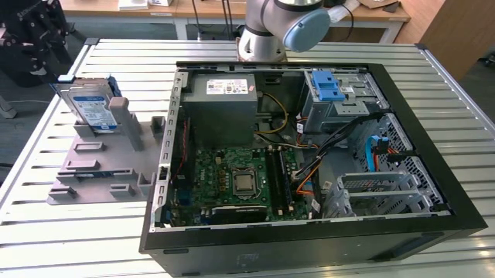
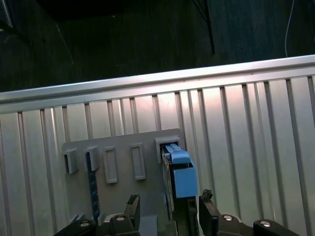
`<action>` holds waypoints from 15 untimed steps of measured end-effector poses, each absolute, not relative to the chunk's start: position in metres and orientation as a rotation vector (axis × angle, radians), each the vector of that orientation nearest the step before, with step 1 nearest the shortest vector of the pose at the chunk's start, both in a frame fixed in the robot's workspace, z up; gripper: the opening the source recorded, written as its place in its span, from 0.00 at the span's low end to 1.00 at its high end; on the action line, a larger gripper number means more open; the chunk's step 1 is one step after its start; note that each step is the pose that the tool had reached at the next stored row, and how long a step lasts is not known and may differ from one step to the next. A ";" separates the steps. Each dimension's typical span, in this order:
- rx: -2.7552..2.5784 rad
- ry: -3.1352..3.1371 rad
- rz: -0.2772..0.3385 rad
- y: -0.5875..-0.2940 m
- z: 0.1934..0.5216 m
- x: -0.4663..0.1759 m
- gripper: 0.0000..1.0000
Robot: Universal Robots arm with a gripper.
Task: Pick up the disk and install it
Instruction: 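Pick up the disk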
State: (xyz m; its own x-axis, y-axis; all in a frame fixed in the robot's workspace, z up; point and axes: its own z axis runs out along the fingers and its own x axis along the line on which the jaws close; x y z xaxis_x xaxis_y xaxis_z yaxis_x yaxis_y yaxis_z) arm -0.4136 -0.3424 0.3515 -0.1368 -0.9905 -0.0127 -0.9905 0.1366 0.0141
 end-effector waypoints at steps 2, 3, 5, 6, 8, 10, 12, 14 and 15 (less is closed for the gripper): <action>-2.064 2.368 0.030 -0.342 0.350 -0.414 0.59; -2.064 2.368 0.030 -0.341 0.349 -0.414 0.59; -2.064 2.368 0.030 -0.342 0.349 -0.414 0.59; -2.064 2.368 0.030 -0.342 0.349 -0.414 0.59; -2.064 2.368 0.030 -0.341 0.349 -0.414 0.59; -2.065 2.367 0.030 -0.341 0.349 -0.414 0.59; -2.067 2.365 0.030 -0.339 0.348 -0.414 0.59; -2.067 2.365 0.030 -0.336 0.347 -0.415 0.59; -2.067 2.365 0.029 -0.336 0.346 -0.415 0.59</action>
